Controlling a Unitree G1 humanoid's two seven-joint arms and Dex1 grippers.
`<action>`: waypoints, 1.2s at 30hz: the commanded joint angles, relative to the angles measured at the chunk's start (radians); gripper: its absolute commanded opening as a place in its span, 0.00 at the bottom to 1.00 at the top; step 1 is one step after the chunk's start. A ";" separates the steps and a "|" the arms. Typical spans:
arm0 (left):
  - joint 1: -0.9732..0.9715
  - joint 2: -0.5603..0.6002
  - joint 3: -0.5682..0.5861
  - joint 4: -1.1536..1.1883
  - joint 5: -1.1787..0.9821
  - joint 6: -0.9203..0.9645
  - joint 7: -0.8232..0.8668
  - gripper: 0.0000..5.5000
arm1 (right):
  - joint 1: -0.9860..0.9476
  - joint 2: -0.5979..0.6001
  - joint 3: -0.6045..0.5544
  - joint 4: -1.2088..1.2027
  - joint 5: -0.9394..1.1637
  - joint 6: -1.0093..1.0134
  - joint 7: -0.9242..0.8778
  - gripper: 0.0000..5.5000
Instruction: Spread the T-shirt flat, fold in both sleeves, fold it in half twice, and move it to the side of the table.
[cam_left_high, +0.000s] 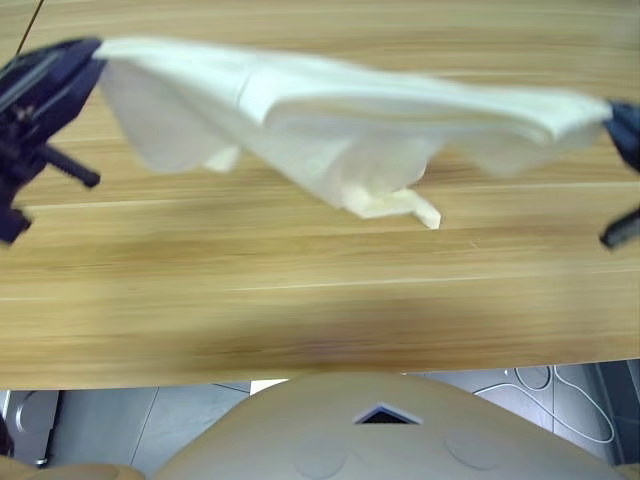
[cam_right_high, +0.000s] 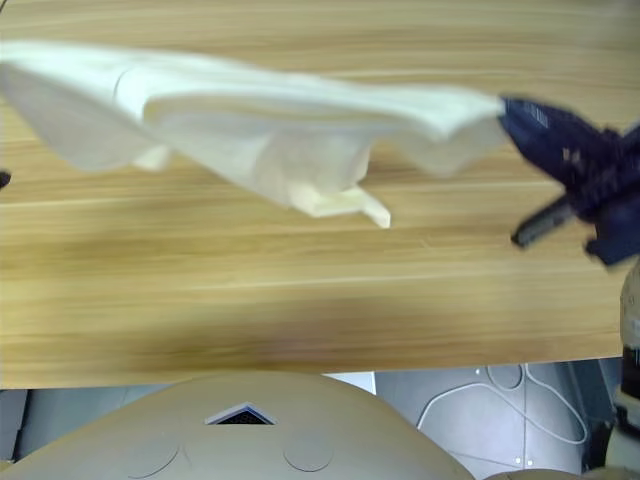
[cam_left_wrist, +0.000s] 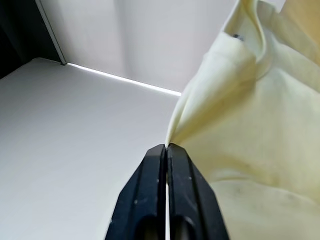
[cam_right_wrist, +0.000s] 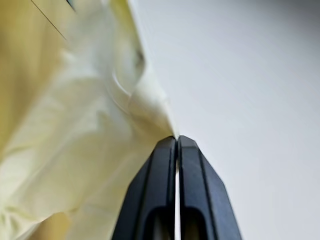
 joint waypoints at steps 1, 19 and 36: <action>0.458 -0.096 0.239 -0.261 -0.380 -0.192 -0.340 0.00 | 0.182 0.163 -0.260 -0.154 0.553 0.054 0.433 0.00; -1.983 -0.443 -0.393 1.449 0.836 0.757 0.680 0.00 | -2.049 0.224 0.581 1.522 -1.143 0.771 -1.026 0.00; -0.654 -0.596 -0.578 1.341 0.900 -0.124 0.590 0.00 | -0.934 0.240 0.677 1.321 -1.144 0.170 -0.923 0.00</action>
